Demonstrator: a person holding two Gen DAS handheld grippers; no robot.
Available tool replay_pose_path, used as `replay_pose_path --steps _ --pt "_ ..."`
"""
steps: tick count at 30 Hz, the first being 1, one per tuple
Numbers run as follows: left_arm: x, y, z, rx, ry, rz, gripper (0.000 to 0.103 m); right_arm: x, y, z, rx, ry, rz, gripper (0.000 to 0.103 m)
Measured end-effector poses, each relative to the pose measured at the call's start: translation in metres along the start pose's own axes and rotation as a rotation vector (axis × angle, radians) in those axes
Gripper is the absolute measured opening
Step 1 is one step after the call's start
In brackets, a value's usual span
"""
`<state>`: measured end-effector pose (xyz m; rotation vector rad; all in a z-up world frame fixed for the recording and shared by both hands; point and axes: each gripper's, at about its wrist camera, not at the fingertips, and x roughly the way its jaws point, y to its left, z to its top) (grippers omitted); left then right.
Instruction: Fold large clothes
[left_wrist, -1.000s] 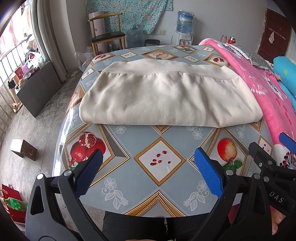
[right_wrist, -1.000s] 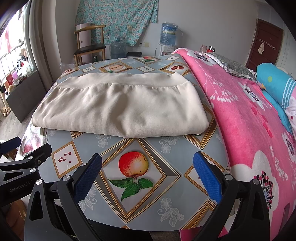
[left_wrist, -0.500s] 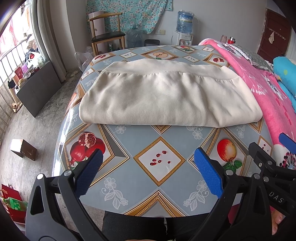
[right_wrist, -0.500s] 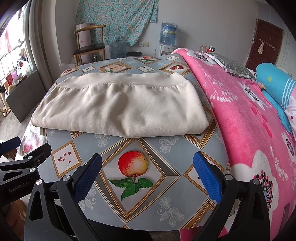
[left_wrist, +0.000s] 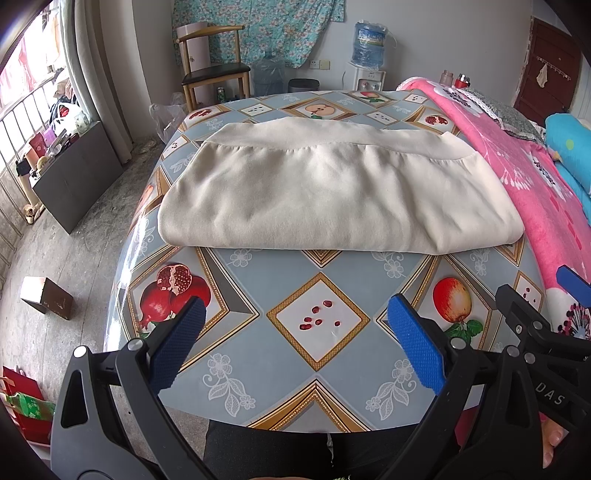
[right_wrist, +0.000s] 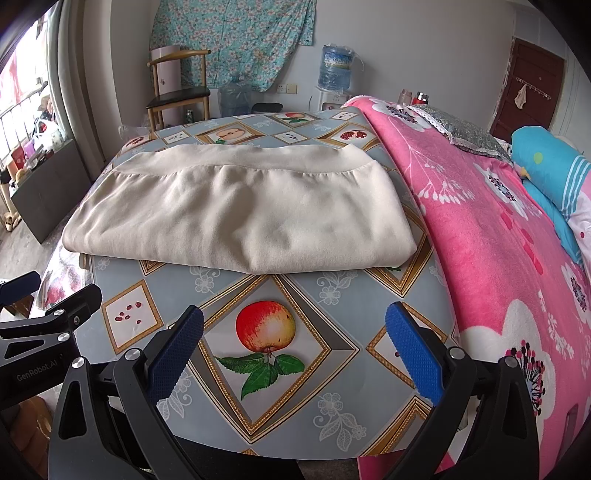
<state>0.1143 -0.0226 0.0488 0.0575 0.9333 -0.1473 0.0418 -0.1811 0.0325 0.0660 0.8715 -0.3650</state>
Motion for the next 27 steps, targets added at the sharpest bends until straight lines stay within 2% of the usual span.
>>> replay_pose_path --steps 27 --pt "-0.0005 0.001 0.0 -0.001 0.0 -0.001 0.095 0.0001 0.001 0.0 -0.002 0.001 0.0 0.096"
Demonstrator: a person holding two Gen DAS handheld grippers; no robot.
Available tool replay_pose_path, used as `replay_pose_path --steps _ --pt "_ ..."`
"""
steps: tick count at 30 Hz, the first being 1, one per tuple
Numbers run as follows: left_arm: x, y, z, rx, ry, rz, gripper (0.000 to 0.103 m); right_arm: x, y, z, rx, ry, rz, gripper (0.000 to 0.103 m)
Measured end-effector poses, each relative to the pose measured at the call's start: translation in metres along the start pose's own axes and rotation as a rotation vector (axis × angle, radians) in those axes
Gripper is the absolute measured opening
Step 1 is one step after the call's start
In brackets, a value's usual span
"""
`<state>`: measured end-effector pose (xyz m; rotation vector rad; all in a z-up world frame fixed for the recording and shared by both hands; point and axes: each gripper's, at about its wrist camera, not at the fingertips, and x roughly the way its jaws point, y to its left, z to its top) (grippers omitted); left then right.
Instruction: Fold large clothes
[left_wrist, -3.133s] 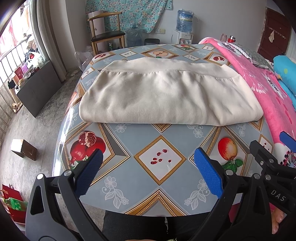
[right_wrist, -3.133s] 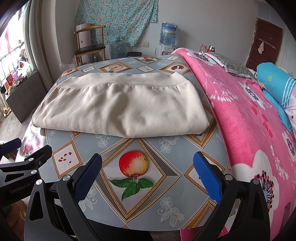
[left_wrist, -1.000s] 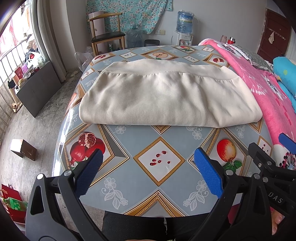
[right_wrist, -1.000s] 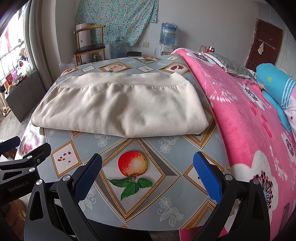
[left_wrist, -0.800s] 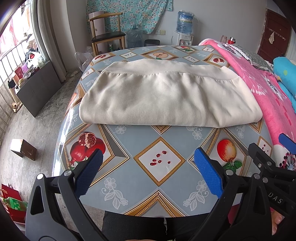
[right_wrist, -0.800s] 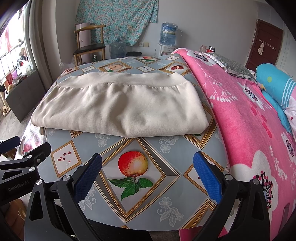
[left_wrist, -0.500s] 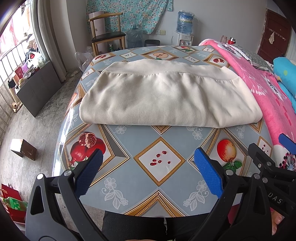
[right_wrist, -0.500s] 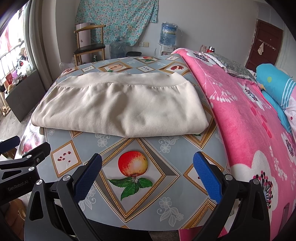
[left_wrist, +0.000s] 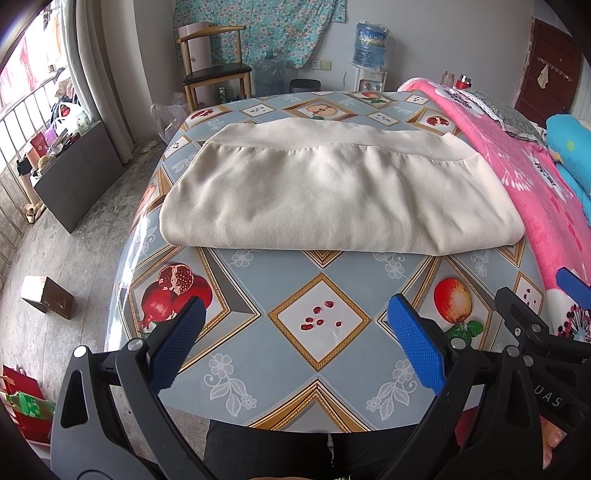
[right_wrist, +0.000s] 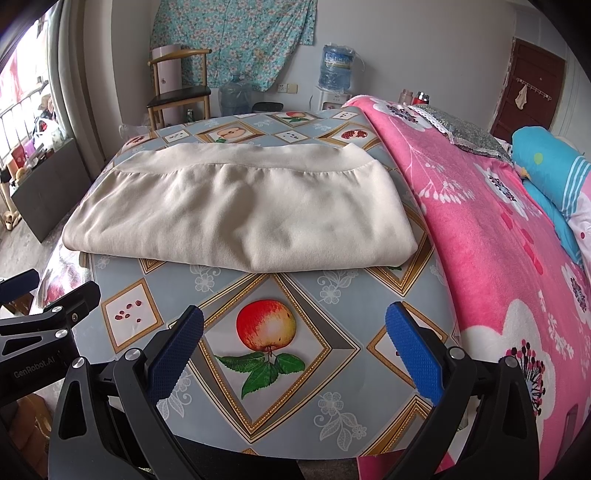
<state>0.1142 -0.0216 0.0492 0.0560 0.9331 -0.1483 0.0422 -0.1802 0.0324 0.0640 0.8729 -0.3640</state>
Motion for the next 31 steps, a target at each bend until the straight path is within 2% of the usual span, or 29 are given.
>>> replay_pose_path --steps 31 --pt "0.0 -0.0003 0.001 -0.001 0.0 0.001 0.095 0.0 -0.0018 -0.0002 -0.002 0.0 -0.002 0.096"
